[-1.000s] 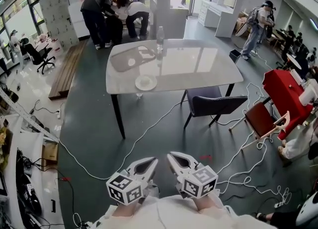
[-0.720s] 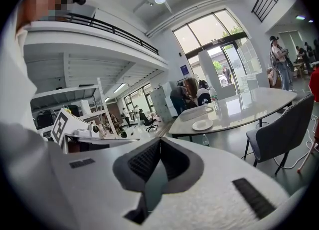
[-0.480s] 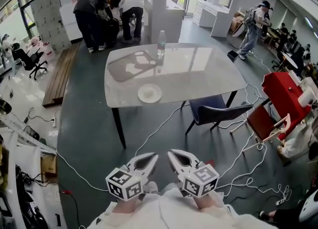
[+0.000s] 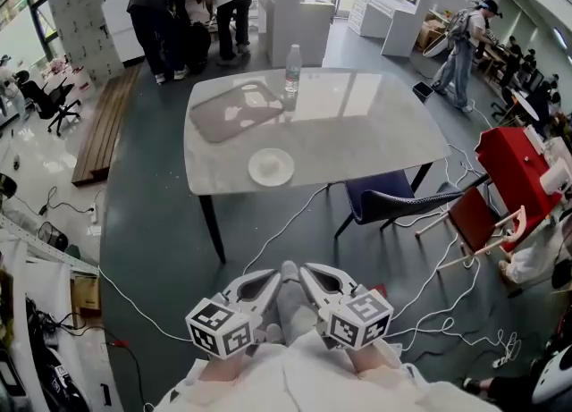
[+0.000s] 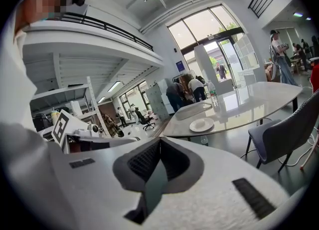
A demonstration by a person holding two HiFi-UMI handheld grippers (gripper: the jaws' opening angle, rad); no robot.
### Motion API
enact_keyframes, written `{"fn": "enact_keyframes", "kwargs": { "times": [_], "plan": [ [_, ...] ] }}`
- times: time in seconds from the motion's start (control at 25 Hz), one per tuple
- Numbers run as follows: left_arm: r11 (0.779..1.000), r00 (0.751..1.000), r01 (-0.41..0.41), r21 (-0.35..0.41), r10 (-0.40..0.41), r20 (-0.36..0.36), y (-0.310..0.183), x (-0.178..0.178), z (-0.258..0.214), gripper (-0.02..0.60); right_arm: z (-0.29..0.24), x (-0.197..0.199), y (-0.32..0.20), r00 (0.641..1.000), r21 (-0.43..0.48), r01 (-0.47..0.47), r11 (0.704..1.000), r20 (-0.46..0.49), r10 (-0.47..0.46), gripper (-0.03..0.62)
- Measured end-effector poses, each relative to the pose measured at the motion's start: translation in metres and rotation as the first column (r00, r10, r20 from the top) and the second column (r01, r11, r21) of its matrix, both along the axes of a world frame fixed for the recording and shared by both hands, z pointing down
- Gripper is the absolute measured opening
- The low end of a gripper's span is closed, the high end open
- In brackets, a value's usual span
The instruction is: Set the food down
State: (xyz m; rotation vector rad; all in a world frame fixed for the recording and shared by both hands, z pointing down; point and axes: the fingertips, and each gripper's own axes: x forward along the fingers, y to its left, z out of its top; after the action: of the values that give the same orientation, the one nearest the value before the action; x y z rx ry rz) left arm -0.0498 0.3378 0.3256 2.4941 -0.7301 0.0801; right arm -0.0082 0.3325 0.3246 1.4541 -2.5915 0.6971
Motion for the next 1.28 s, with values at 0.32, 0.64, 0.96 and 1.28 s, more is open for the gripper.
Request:
{"fn": "enact_keyframes", "kwargs": {
  "times": [0.32,0.64,0.96,1.28],
  "plan": [
    [1.0,0.999,0.028,0.004,-0.028,0.017,-0.069,0.005,0.003,0.018,-0.001,0.005,-0.072,1.0,0.012,0.022,1.0,0.008,-0.022,0.003],
    [0.999,0.999,0.037,0.003,-0.037,0.029,-0.149,0.027,-0.005,0.018,-0.016,0.023,-0.158,0.999,0.033,0.052,0.998,0.011,-0.053,0.002],
    [0.996,0.995,0.091,0.015,-0.092,0.027,-0.232,0.054,-0.015,0.018,-0.026,0.049,-0.242,0.994,0.046,0.109,0.993,0.013,-0.11,0.002],
    [0.987,0.987,0.162,0.011,-0.162,0.024,-0.296,0.073,-0.008,0.018,-0.014,0.069,-0.301,0.985,0.03,0.171,0.985,0.016,-0.172,0.003]
  ]
}}
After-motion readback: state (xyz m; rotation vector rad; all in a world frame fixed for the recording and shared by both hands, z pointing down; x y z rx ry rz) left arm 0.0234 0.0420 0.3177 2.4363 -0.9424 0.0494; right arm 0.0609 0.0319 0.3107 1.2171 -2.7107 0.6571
